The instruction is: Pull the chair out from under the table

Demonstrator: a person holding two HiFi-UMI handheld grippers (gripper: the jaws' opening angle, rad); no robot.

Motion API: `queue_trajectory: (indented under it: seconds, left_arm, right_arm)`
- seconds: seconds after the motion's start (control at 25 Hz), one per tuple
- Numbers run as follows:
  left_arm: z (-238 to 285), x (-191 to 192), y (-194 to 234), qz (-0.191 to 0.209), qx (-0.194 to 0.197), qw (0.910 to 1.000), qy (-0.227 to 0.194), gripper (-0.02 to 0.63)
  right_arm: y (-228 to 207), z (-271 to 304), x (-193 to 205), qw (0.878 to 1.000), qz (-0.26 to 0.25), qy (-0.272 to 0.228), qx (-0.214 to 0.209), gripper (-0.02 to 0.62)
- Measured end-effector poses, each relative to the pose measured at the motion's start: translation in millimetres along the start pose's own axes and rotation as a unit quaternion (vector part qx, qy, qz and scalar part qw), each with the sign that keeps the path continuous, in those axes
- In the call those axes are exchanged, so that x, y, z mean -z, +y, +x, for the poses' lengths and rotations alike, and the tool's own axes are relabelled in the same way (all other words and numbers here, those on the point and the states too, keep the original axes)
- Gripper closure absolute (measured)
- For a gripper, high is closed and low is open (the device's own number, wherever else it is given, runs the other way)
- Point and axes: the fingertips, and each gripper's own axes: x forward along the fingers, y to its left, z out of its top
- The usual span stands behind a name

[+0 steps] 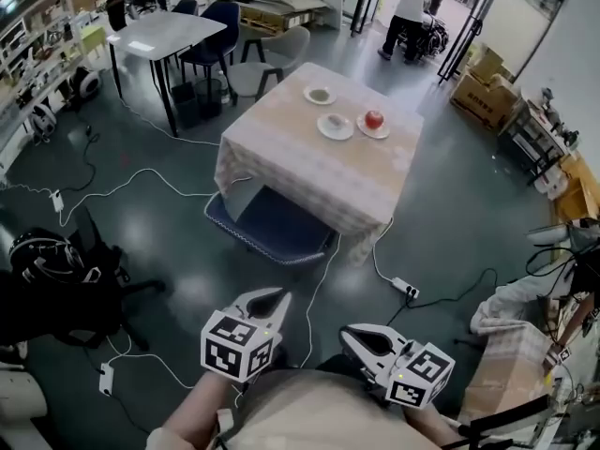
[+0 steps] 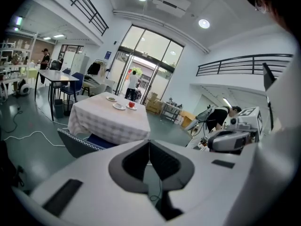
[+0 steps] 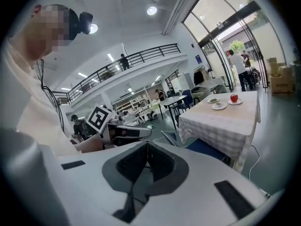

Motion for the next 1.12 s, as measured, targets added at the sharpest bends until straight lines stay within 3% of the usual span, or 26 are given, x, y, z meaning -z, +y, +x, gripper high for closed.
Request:
queue_trajectory:
  seconds: [0.12,0.36,0.68,0.88,1.12]
  left_arm:
    - [4,3,6,-0.017,-0.009,0.9998,0.006,0.6]
    - [28,-3,9,-0.032,-0.048,0.9981,0.022,0.6]
    - [89,-19,-19,-0.049,-0.094,0.9924,0.062,0.6]
    - [114,-34,-28,-0.051,-0.141,0.9873,0.051,0.6]
    - [121,-37,-17,-0.084,-0.208,0.9738,0.035,0.6]
  right_arm:
    - [-8,14,-2,1.0,0.009,0.006,-0.017,0.586]
    - [-31,36,-10,0.994,0.001,0.021,-0.103,0.586]
    - [-102,21,-46,0.982,0.04,0.011,-0.184,0.586]
    - [-134,10,-58,0.972,0.038,0.021,-0.23,0.586]
    - [-152,7,-63,0.958,0.021,0.042,-0.284,0.586]
